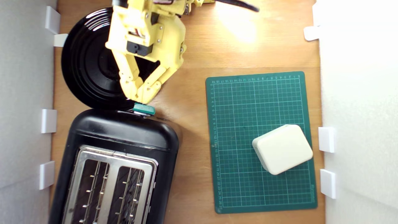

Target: Start toaster

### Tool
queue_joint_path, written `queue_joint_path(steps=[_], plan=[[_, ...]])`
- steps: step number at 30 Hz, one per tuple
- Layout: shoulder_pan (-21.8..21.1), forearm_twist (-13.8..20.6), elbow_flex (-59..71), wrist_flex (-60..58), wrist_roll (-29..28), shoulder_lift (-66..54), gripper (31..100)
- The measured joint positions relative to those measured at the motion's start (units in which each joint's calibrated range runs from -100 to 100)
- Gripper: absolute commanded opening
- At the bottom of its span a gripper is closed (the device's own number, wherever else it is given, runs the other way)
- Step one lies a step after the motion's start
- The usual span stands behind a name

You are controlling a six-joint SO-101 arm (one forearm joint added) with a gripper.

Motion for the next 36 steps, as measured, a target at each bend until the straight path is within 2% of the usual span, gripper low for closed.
queue_joint_path(steps=[4,9,11,14,17,21,24,28,31,36], plan=[[-5.33,-0.48,7.14,0.09,-2.10,-7.92,31.3],[-11.93,-0.58,22.71,0.17,-6.19,-23.18,31.3],[-13.29,-0.77,27.99,0.17,-7.76,-27.34,31.3],[-13.10,-2.21,35.03,0.17,-8.78,-33.43,31.3],[-14.19,-5.68,41.80,0.17,-9.05,-39.02,31.3],[-13.38,-5.20,51.81,0.17,-9.43,-45.52,31.3],[-13.56,-6.55,59.59,-0.60,-9.59,-50.60,31.3],[-9.49,-12.33,69.88,-3.74,-9.53,-56.19,31.3],[-8.50,-14.54,72.20,-3.91,-9.59,-56.44,31.3],[-7.68,-14.64,73.68,-4.34,-10.61,-56.52,31.3]])
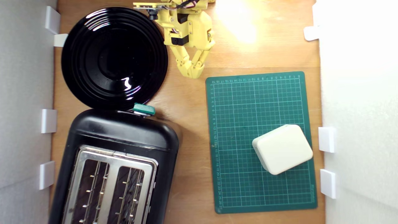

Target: Start toaster

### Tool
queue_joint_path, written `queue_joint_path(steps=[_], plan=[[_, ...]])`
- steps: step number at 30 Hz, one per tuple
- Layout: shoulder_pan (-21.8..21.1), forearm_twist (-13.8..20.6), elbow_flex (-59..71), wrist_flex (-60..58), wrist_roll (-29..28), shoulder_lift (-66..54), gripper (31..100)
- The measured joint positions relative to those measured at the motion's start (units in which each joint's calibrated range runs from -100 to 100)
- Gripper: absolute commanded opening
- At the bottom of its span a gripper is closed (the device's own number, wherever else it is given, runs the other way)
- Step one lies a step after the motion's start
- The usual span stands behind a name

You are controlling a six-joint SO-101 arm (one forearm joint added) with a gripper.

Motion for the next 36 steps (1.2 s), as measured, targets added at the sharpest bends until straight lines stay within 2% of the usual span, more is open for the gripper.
queue_joint_path(steps=[6,11,17,36], plan=[[0.09,0.00,0.00,0.00,-2.75,-0.08,31.3],[0.09,2.21,0.19,4.00,-4.96,-0.08,31.4],[-0.27,2.60,0.19,5.79,-8.40,-0.08,31.4],[-0.99,2.60,0.19,5.79,-8.67,-0.08,31.5]])
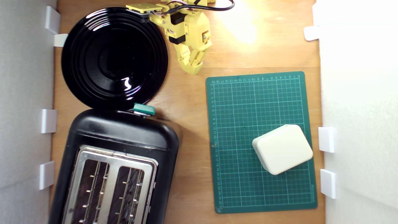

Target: Start toaster

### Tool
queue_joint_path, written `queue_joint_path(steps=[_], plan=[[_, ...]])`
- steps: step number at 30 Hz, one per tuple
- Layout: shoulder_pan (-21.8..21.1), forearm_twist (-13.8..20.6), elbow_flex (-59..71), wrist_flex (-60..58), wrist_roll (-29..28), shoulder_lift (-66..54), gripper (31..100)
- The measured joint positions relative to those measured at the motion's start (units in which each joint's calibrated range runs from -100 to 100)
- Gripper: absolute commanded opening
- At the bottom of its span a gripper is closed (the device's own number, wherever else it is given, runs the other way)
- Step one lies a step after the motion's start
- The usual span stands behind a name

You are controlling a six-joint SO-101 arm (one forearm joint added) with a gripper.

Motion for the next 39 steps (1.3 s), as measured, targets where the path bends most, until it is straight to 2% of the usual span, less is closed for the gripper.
queue_joint_path(steps=[4,7,15,19,27,32,39], plan=[[-0.45,0.00,0.00,0.00,0.00,0.00,31.5],[-3.89,-0.10,0.09,0.00,0.00,0.00,31.5],[-5.15,0.10,0.09,0.00,-0.05,0.00,31.5],[-7.95,0.10,0.09,0.00,-0.05,0.00,31.5],[-8.77,0.10,0.09,0.00,-0.05,0.00,31.5],[-11.12,0.10,0.09,0.00,-0.05,0.00,31.5],[-11.12,0.10,0.09,0.00,-0.05,0.00,31.5]])
